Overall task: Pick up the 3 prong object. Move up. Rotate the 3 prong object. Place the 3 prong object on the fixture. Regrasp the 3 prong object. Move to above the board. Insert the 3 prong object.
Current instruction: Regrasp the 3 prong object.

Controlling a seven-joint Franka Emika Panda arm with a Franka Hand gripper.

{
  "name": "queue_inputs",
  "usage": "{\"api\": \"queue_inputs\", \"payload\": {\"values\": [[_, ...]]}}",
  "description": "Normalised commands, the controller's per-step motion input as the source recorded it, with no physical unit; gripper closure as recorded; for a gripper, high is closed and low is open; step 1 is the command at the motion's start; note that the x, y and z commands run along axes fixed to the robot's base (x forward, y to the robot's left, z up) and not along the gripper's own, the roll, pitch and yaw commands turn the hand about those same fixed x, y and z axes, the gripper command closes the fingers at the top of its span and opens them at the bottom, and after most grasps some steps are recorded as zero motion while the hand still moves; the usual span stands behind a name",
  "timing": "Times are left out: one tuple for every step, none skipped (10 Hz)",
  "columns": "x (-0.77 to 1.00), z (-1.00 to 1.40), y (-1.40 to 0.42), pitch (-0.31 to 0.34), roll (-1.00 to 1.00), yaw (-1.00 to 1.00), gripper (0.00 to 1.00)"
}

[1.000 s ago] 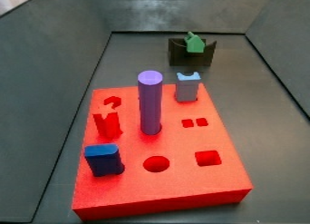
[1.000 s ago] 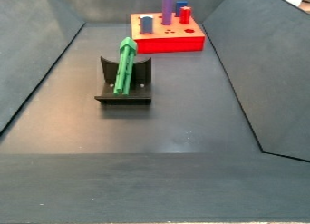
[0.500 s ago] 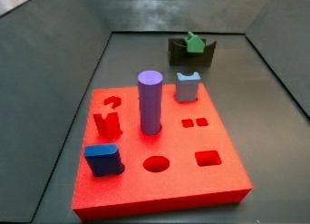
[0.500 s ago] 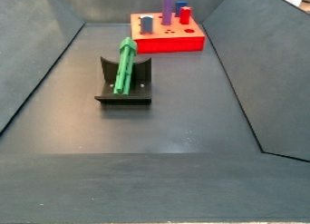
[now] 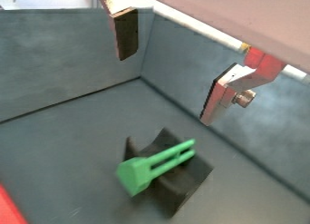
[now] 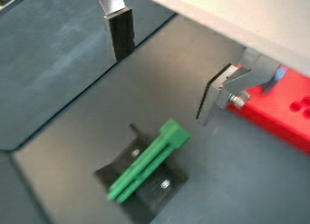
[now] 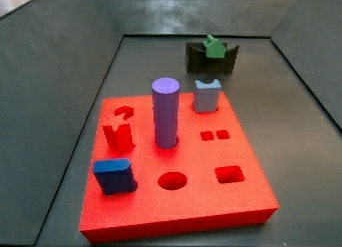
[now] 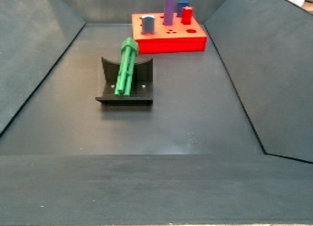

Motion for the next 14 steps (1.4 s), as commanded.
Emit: {"api": "queue_inputs", "payload": {"values": [[0.06,0.0,-0.03,0.092,1.0,0.05,0.0],[0.09,0.0,-0.03,0.117,1.0,0.06,0.0],[0.09,0.0,-0.04,0.129,1.0,0.07,0.0],[0.1,0.0,-0.04,0.151,1.0,0.08,0.0],[0.1,0.0,-0.04,0.169,1.0,0.1,0.0],[0.1,-0.01,-0.04,0.196,1.0,0.14,0.0],[0.1,-0.01,-0.05,0.225,1.0,0.19,0.0],[0.11,-0.01,-0.05,0.221,0.9,0.22,0.0],[0.11,-0.01,-0.05,0.2,0.78,0.23,0.0],[0.11,-0.01,-0.05,0.14,0.46,0.25,0.0],[0.11,0.0,-0.04,0.102,0.31,0.25,0.0],[0.09,0.0,-0.04,0.059,0.23,0.25,0.0],[0.08,-0.01,-0.04,0.008,0.18,0.22,0.0],[0.03,-1.0,0.04,-0.022,0.23,0.24,0.0]]}}
